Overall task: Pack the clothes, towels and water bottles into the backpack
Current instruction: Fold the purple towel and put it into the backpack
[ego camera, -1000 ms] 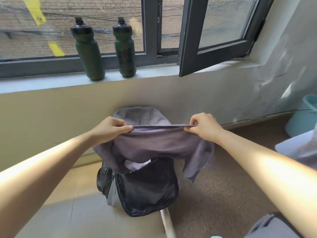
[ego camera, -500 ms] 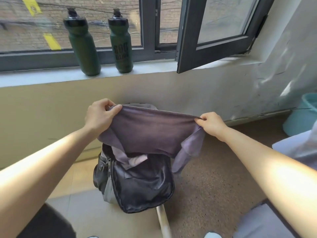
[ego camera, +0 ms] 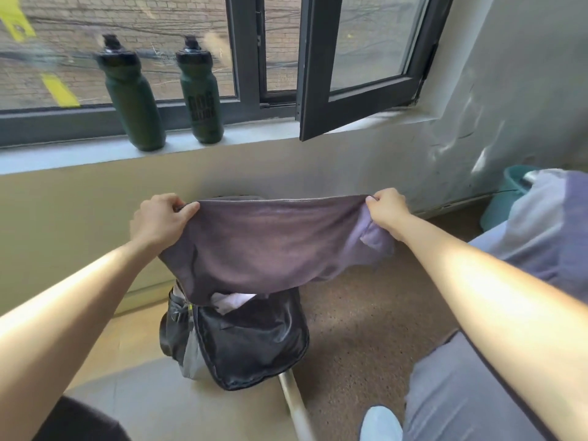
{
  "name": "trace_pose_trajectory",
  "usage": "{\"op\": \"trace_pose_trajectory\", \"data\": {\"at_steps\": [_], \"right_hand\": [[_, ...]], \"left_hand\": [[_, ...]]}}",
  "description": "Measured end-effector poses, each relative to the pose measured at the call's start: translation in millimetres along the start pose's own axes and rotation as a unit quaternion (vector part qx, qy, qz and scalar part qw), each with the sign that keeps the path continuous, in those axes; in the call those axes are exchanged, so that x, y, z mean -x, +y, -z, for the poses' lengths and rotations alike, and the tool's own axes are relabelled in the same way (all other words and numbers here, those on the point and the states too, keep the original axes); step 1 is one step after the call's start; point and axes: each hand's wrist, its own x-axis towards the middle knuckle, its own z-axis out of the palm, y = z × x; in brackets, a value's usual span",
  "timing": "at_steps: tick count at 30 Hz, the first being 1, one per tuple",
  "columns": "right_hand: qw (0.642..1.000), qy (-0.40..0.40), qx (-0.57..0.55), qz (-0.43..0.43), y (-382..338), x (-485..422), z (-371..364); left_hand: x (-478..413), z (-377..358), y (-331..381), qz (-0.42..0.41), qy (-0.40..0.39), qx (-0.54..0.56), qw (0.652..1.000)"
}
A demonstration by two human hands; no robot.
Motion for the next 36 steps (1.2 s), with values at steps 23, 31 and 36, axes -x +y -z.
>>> {"op": "trace_pose_trajectory", "data": {"at_steps": [23, 31, 36], "right_hand": [[0.849, -0.332, -0.374, 0.168, -90, 99, 21], [0.892, -0.146, -0.052, 0.424, -96, 95, -11], [0.869, -0.138, -0.015, 0.475, -92, 82, -21]], "left_hand": [[62, 65, 107, 0.072, -0.15, 0.366, 0.916], [52, 43, 84, 0.076, -0.309, 0.481, 0.817], [39, 7, 66, 0.112, -0.273, 0.527, 0.797]]}}
